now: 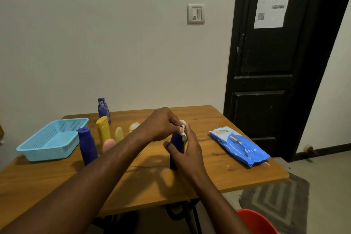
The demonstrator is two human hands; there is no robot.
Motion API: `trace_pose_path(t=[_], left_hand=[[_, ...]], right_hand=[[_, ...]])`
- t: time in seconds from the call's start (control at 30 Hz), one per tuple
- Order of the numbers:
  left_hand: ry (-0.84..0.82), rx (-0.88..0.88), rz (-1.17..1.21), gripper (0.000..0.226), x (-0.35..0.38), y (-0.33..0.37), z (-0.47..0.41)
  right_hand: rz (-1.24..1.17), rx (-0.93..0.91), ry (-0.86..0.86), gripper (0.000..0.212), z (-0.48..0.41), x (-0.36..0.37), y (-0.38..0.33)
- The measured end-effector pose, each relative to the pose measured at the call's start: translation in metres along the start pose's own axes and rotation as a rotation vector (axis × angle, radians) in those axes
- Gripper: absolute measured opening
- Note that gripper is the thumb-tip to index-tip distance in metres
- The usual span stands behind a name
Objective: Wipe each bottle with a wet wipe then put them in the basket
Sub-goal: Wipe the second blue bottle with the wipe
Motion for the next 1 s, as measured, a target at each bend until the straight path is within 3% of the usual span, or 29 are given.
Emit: trace_pose_path(t=[0.17,0.33,0.4,0.63,0.73,1.0], left_hand=[[-0.008,-0.010,0.022,0.020,0.001,-0.003,0.003],[0.013,-0.028,0.033,0.022,-0.001,-0.006,0.004],[0.011,-0.042,0.037,0.022,-0.001,-0.008,0.005],[-0.029,-0.050,0.027,0.022,-0.003,-0.003,0.003],[-0.076,-0.033,0.028,0.027,-0.005,-0.003,0.002],[-0.032,-0.046,0.057,0.029,-0.003,-0.007,0.008]], right_hand=[[0.053,0.058,-0.078,0.076,0.005,-0.001,0.028],[0.159,0.196,-0.072,0.115,0.030,0.021,0.050],[0.165,0.229,-0.073,0.121,0.038,0.027,0.047],[-0.072,0.131,0.095,0.088,0.034,0.016,0.022],[-0.126,0.049,0.070,0.076,0.019,0.000,0.013],[-0.036,0.116,-0.024,0.082,0.037,0.000,0.034]])
Point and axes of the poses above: each hand's wrist, its own z-axis away from the middle knuckle, its own x-axis out of the palm, y = z × x, the point moved 3 cm from there along -z, towards the middle knuckle, and after that the axes turned 2 degrees about y, right-handed, at the moved point
